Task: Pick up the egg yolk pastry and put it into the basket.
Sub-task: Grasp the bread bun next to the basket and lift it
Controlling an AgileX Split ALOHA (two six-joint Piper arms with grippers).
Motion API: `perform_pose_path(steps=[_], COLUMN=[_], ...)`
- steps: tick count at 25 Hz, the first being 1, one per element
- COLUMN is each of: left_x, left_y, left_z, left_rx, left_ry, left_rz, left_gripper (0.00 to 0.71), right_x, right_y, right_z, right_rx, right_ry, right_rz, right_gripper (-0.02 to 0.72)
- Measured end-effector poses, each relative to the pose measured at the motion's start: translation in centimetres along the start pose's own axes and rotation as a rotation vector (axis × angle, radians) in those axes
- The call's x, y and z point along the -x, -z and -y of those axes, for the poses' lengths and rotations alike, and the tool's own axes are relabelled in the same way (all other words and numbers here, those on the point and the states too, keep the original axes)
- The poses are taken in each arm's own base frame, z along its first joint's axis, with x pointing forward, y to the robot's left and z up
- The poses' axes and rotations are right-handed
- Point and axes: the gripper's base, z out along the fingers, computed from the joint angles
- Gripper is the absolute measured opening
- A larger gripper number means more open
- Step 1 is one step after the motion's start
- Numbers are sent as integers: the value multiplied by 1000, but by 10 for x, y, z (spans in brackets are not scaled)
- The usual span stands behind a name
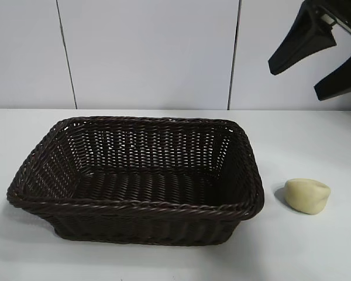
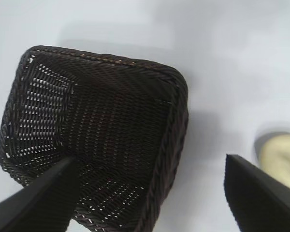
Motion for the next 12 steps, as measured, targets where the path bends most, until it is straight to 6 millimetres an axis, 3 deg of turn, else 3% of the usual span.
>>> perform_pose_path(steps=[6,12], left_x=[0,0], left_y=[0,0], left_z=[0,0], left_rx=[0,0], left_ry=[0,0], left_rz=[0,0], left_gripper=[661,661], right_x=[1,2], right_y=[3,-29], right_z=[24,38], right_rx=[-78,-89], right_ry=[-80,-118], right_rz=[2,-74], right_gripper=[591,591])
